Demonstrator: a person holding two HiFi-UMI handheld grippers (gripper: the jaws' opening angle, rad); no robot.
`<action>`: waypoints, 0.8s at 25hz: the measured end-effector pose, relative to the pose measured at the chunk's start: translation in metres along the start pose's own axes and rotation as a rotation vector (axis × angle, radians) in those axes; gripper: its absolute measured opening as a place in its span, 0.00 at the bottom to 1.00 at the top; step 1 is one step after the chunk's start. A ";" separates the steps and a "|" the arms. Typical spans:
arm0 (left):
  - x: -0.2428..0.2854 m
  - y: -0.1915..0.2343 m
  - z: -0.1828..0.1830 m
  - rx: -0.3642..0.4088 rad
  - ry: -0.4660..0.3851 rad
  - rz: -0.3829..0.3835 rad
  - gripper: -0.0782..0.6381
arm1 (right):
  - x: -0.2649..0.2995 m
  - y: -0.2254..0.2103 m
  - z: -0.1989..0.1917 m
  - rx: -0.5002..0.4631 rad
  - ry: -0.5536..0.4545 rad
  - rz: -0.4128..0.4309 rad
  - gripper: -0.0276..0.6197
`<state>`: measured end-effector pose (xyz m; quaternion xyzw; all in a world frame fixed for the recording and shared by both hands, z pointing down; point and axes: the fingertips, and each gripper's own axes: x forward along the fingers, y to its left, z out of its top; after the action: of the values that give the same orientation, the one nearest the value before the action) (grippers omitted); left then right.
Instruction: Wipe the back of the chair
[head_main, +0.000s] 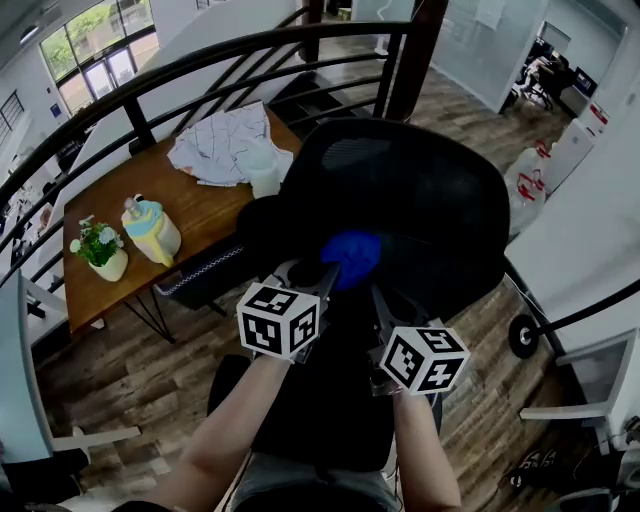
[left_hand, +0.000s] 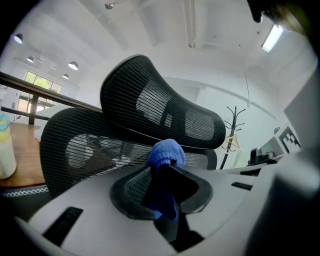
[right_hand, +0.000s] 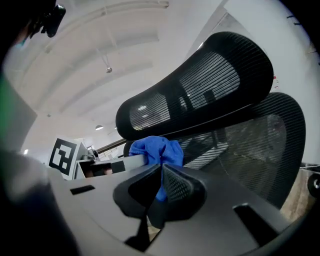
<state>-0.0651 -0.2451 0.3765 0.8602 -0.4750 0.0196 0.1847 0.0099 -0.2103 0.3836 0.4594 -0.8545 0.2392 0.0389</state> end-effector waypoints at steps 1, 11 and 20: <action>-0.004 0.006 0.001 0.004 -0.002 0.011 0.22 | 0.004 0.005 0.000 -0.003 0.002 0.012 0.09; -0.046 0.062 0.010 -0.006 -0.036 0.127 0.22 | 0.045 0.049 -0.010 -0.030 0.037 0.104 0.09; -0.088 0.101 0.013 -0.024 -0.058 0.230 0.22 | 0.069 0.093 -0.027 -0.049 0.082 0.188 0.09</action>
<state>-0.1989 -0.2266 0.3763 0.7979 -0.5759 0.0102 0.1779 -0.1084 -0.2084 0.3927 0.3658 -0.8972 0.2394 0.0624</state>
